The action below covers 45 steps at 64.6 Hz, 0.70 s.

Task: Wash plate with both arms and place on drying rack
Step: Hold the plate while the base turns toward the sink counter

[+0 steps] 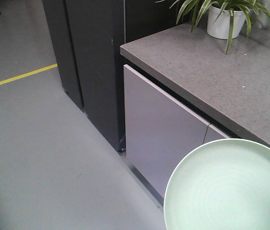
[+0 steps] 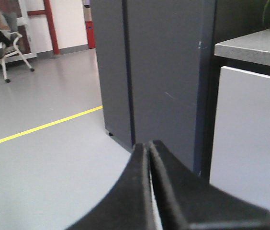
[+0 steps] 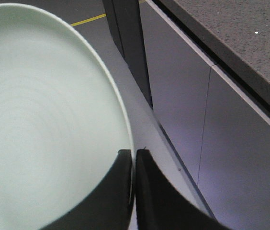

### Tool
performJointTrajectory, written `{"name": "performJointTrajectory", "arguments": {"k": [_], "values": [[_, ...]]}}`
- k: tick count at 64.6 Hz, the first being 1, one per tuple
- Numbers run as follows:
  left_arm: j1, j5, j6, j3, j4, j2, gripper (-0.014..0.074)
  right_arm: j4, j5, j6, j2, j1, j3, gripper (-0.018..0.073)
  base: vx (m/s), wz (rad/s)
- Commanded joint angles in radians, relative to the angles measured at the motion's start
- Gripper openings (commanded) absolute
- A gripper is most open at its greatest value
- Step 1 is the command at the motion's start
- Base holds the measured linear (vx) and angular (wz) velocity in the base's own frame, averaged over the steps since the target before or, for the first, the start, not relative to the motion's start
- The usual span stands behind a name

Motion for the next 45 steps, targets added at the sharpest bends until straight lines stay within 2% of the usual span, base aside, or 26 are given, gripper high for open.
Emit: {"name": "performJointTrajectory", "arguments": {"k": [1,45], "values": [[0.002,-0.078,-0.007,-0.03,-0.002,-0.015,-0.0006,0.014,-0.079,0.001,0.01,-0.003,-0.024,-0.0001,0.06,-0.25],[0.002,-0.078,-0.007,-0.03,-0.002,-0.015,-0.0006,0.014,-0.079,0.001,0.01,-0.003,-0.024,-0.0001,0.06,-0.25]]}}
